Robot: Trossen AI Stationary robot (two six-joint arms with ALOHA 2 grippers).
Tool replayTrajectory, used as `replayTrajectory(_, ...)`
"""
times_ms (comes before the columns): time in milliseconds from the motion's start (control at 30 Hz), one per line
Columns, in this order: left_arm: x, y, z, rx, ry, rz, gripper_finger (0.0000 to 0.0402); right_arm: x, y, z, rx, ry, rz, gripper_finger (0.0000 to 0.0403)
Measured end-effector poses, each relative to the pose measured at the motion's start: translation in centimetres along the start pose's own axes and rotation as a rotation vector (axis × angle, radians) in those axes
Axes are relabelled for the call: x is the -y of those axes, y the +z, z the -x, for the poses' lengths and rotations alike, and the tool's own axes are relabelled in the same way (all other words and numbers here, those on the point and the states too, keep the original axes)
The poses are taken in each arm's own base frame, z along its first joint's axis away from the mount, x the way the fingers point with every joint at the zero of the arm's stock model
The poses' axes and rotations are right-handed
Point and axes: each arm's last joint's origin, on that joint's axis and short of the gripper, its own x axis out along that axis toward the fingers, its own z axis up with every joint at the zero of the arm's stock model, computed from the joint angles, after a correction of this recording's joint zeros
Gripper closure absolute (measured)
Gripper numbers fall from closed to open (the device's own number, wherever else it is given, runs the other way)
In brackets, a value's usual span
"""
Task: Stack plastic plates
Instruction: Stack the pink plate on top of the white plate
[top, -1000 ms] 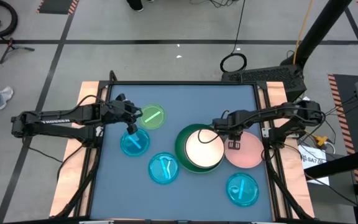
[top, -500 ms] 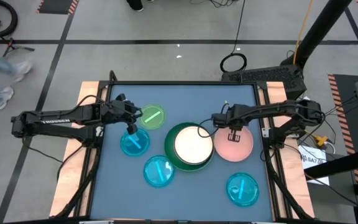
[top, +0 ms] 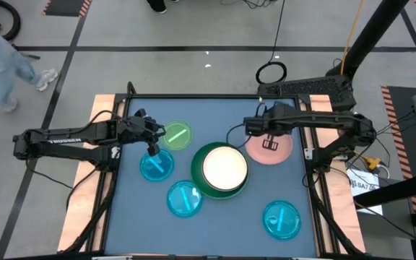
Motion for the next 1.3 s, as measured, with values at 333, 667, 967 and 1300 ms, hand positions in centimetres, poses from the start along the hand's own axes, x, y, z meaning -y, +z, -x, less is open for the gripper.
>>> replayTrajectory(333,0.0,0.0,0.0,0.000,0.000,0.000,0.0273,-0.1,2.9,1.9,0.251,0.251,-0.203,0.0400)
replayTrajectory(667,0.0,0.0,0.0,0.001,0.000,0.000,0.0273,-0.5,4.6,2.6,0.394,0.393,-0.355,0.0387)
replayTrajectory(967,0.0,0.0,0.0,0.002,0.000,0.000,0.0273,-1.1,4.8,3.0,0.404,0.471,-0.347,0.0313)
replayTrajectory(1300,0.0,0.0,0.0,0.003,0.000,0.000,0.0273,-1.6,5.3,2.9,0.444,0.475,-0.337,0.0279)
